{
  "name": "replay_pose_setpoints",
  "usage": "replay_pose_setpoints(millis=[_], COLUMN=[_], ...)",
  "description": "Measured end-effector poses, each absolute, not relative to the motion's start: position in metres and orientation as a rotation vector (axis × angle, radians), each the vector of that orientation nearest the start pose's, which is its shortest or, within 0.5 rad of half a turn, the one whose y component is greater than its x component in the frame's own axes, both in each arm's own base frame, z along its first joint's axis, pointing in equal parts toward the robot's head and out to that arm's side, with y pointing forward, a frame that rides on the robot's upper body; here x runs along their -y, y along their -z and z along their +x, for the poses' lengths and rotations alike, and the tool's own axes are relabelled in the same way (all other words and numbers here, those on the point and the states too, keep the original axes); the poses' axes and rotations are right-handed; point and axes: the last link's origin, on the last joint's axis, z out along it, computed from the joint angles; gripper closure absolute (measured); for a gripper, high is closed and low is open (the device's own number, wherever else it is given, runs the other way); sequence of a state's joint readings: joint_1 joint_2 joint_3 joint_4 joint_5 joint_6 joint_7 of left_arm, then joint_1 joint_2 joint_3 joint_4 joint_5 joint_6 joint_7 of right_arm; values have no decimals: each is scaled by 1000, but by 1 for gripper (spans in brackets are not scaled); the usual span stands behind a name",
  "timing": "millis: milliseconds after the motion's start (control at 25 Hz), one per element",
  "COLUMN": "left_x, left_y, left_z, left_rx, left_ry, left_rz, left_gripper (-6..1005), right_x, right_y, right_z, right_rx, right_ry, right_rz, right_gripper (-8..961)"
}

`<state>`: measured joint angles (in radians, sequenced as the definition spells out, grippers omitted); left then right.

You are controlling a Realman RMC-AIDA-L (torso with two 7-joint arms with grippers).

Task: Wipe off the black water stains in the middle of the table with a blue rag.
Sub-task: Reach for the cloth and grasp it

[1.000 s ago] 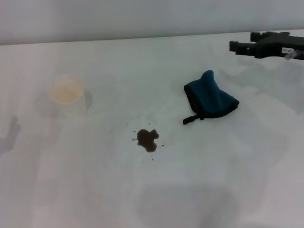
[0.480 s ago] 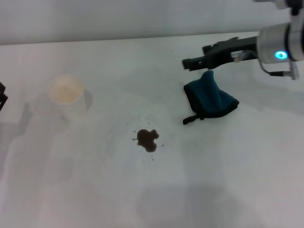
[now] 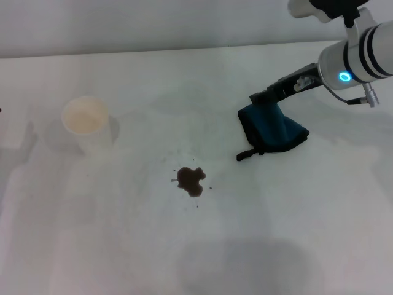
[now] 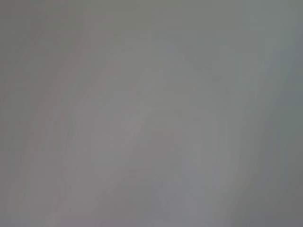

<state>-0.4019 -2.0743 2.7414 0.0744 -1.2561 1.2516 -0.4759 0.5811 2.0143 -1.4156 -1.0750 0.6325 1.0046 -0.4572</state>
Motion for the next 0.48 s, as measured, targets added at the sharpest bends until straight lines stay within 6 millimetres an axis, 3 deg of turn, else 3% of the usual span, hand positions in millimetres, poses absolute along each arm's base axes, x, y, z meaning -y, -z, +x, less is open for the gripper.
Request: replay_pose_setpoints(millis=[480], left_x=[-321], left_y=[1], left_z=[-340], left_rx=[795], left_ry=[951], left_rz=[-1477], left_gripper=[126], right_x=[-401], right_y=[12], right_z=[247], right_rx=[-1149], right_ry=[236], right_rz=[-2259], right_gripper=[117])
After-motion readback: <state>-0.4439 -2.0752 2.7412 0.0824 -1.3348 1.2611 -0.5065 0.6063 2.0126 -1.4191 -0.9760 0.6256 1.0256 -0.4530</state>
